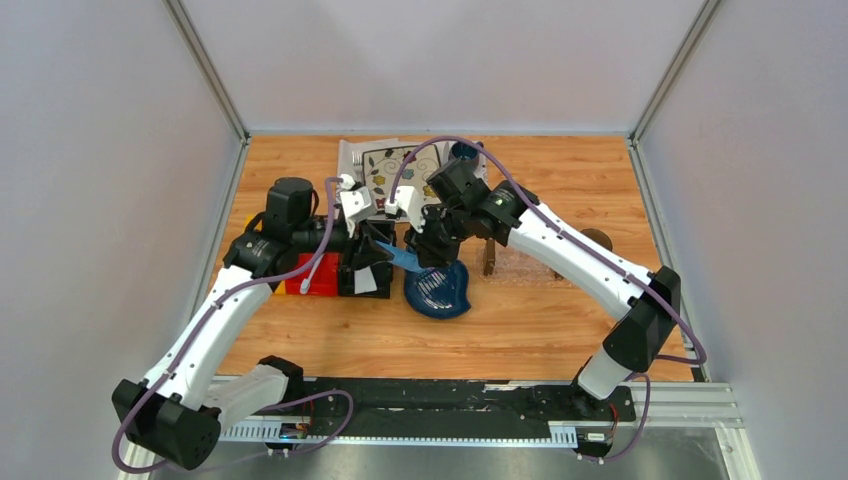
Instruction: Prepare toiletry sets of a toothbrush and toothpaste on the tray
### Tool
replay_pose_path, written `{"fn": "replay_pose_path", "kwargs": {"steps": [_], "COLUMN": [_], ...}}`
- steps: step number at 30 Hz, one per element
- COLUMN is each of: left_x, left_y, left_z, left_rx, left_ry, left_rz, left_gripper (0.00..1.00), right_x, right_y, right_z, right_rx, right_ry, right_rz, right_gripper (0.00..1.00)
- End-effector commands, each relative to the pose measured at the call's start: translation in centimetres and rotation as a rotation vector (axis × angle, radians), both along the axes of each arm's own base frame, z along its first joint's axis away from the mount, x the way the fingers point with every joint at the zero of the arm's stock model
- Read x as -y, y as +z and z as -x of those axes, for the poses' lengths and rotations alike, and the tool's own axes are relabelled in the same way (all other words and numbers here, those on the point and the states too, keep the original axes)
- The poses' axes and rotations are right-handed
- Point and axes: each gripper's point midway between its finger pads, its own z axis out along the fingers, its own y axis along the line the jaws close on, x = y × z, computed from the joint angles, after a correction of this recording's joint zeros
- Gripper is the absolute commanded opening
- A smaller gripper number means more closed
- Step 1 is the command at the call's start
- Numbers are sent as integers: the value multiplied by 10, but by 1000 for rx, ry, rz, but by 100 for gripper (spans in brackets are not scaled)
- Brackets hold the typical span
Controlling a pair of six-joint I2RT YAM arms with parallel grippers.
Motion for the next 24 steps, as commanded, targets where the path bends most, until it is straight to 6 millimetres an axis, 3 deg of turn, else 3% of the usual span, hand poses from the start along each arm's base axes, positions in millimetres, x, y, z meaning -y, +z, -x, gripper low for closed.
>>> {"fn": "replay_pose_path", "kwargs": {"steps": [1,5,9,14,19,24], "left_x": [-1,-11,-20,-28,-26,-19], "left_y": [27,39,67,103,140,170], "left_z": [-11,-28,-45,-51,-48,-35], "left_rx": [76,91,124,104,64,22], "left_ry": [71,176,265,334,319,247], "left_rz": [61,103,196,324,465,579], "left_gripper": [0,0,0,0,0,0], "right_x": [0,8,18,38,39,37], "right_y": [34,49,76,122,154,161], "right_z": [-12,-28,-49,-72,-68,-61], "right_rx": [75,83,93,97,36,-23], "right_ry": [-47,-133,-235,-336,-296,-242], "right_rz": [-80,-135,-236,-429,-598,-659], "right_gripper": [34,41,50,54,61,66]}}
